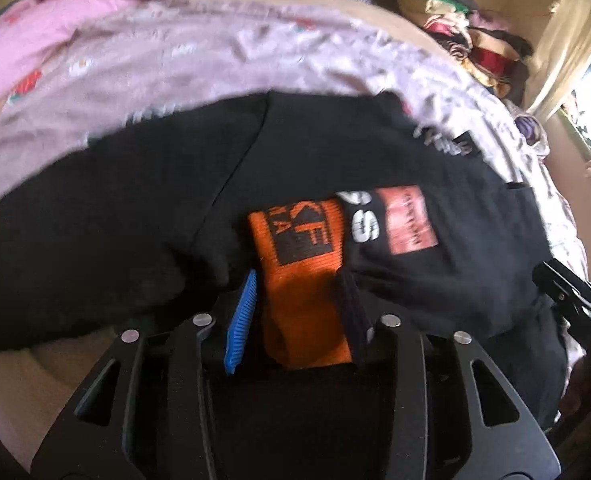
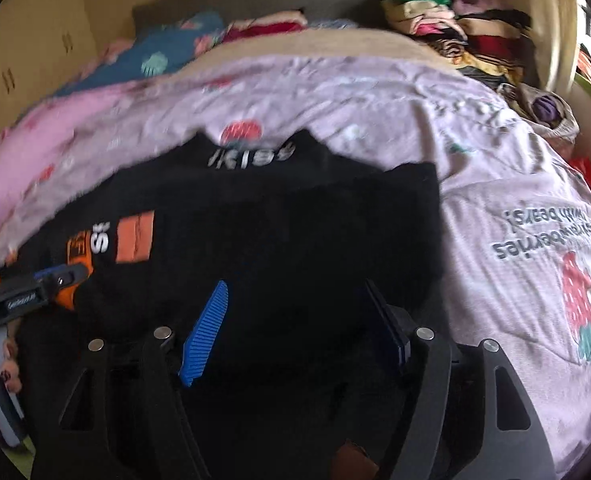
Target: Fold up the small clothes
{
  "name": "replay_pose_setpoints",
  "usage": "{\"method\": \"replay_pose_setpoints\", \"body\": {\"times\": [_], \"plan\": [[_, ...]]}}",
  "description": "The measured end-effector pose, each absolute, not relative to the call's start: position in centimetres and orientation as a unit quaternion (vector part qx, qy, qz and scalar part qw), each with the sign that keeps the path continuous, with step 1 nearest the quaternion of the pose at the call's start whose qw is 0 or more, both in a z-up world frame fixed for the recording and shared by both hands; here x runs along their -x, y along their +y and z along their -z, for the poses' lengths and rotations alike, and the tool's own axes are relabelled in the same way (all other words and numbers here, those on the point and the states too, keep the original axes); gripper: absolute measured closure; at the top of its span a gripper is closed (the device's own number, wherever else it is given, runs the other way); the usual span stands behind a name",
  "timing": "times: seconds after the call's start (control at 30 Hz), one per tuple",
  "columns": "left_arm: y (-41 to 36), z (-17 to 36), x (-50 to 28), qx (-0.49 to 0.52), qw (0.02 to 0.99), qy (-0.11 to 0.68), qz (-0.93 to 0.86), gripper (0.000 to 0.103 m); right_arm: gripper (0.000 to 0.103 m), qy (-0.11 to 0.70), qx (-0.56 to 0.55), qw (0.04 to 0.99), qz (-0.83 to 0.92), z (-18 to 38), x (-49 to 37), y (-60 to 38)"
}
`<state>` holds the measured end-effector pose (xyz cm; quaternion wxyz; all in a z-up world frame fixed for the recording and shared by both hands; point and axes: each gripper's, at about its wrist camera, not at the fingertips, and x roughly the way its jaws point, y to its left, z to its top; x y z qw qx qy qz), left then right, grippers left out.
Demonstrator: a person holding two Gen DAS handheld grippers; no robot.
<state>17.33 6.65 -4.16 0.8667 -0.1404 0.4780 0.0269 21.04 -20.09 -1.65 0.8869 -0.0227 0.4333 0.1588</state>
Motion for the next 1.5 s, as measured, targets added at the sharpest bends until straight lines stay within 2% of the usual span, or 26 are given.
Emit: {"method": "replay_pose_setpoints", "body": {"times": [0.17, 0.37, 0.5, 0.53, 0.57, 0.6, 0.7, 0.9, 0.93, 1.5], "plan": [[6.7, 4.0, -16.7, 0.142, 0.871, 0.47, -0.026, 0.067, 0.033, 0.479, 0.025, 0.865, -0.145, 4.4, -22.0, -20.0], [6.8, 2.7, -15.5, 0.153, 0.875, 0.46, -0.025, 0.06, 0.029, 0.47, 0.011, 0.869, -0.156, 3.5, -21.4, -20.0], [7.2, 1.8, -14.7, 0.157, 0.878, 0.451, -0.029, 0.058, 0.018, 0.447, -0.003, 0.878, -0.173, 1.8, -20.7, -20.0], [7.3, 1.6, -14.4, 0.157, 0.879, 0.449, -0.032, 0.053, 0.015, 0.441, -0.005, 0.88, -0.178, 1.4, -20.5, -19.9], [7.5, 1.4, -14.1, 0.156, 0.88, 0.447, -0.036, 0.04, 0.012, 0.434, -0.008, 0.882, -0.186, 0.9, -20.2, -19.8], [7.5, 1.2, -13.9, 0.155, 0.882, 0.444, -0.039, 0.038, 0.009, 0.428, -0.008, 0.883, -0.191, 0.6, -20.0, -19.8], [7.9, 0.6, -13.4, 0.157, 0.883, 0.441, -0.043, 0.036, 0.007, 0.412, -0.01, 0.887, -0.207, -0.5, -19.3, -19.4], [9.1, -0.7, -12.0, 0.168, 0.887, 0.425, -0.06, 0.012, 0.005, 0.396, -0.013, 0.891, -0.22, -1.8, -18.6, -18.8], [9.4, -0.8, -11.8, 0.174, 0.887, 0.423, -0.06, 0.01, 0.005, 0.395, -0.013, 0.892, -0.22, -1.9, -18.6, -18.7], [14.8, -1.2, -7.2, 0.205, 0.883, 0.408, -0.11, 0.01, 0.004, 0.335, 0.019, 0.898, -0.284, -4.4, -13.4, -11.1]]}}
